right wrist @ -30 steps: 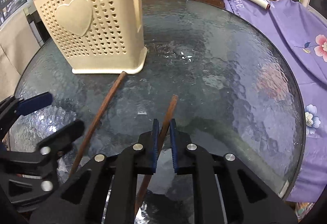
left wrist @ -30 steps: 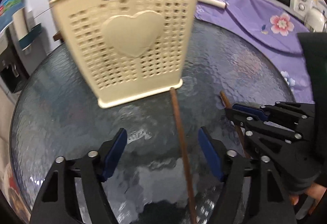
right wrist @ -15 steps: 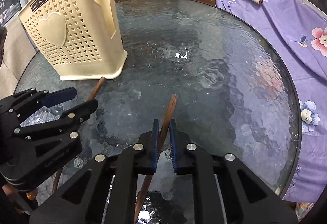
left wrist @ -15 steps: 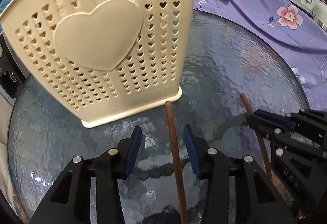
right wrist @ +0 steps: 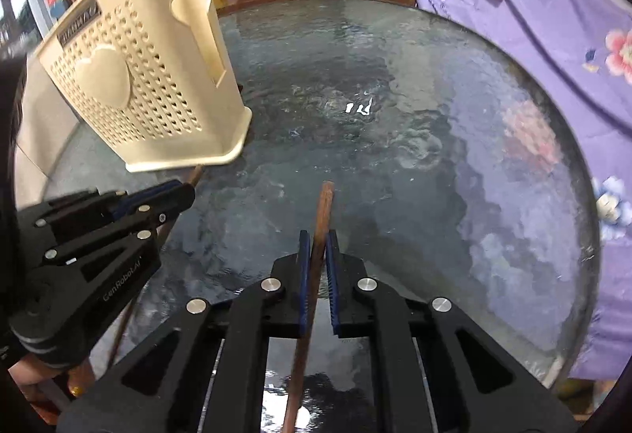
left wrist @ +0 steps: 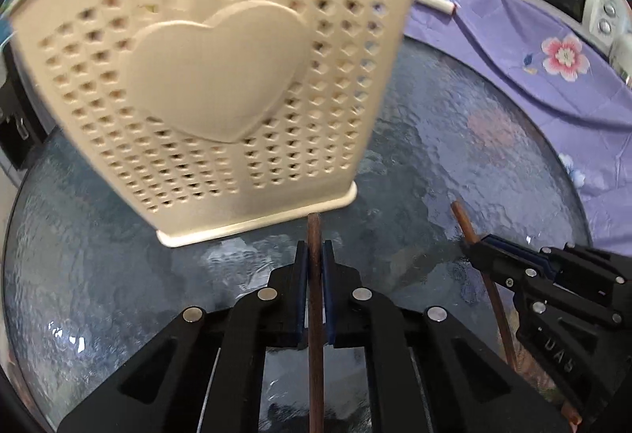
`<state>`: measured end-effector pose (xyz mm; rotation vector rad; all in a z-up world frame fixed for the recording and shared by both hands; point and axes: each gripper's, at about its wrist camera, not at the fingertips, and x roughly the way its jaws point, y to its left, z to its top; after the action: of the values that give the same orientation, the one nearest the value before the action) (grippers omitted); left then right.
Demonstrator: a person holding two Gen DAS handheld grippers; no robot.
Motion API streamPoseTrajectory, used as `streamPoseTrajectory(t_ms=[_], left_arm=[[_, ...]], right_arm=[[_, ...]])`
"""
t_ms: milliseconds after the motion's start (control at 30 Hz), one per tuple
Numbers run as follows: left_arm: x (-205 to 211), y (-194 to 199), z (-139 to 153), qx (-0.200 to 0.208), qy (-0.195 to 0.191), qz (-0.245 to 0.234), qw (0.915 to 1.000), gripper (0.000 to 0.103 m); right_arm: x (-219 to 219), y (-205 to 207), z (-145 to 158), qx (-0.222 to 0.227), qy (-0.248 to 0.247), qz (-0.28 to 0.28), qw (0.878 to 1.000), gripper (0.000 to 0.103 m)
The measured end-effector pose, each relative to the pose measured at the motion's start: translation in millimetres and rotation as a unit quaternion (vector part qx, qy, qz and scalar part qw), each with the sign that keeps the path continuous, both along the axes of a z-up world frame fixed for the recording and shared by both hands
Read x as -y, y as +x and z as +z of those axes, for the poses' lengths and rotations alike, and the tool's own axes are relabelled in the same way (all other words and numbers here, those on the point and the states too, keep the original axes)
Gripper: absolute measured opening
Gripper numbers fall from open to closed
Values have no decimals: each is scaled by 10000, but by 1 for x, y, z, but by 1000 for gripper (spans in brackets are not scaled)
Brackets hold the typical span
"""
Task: Organize utensils
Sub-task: 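Carry the brown chopstick into the holder with the left tool while the right tool inserts its chopstick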
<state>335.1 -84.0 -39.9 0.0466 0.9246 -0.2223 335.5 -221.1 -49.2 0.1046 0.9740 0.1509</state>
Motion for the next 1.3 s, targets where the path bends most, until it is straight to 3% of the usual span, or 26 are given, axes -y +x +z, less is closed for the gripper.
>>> streamPoseTrajectory(t_ms=[400,767,1300], left_arm=[[-36,-47,64,774,-816,114,9936,7],[-58,-87,115,1378,-1197,-75,9832,7],[-83,-123,153,1798,-1392,-240,9735,7]], right_arm=[[1,-23,42,767,783,135,9939,8],[5,-54,100,1351,1804,476,9731,7],[-14,-91,156,1970,1603,1016,9619,7]])
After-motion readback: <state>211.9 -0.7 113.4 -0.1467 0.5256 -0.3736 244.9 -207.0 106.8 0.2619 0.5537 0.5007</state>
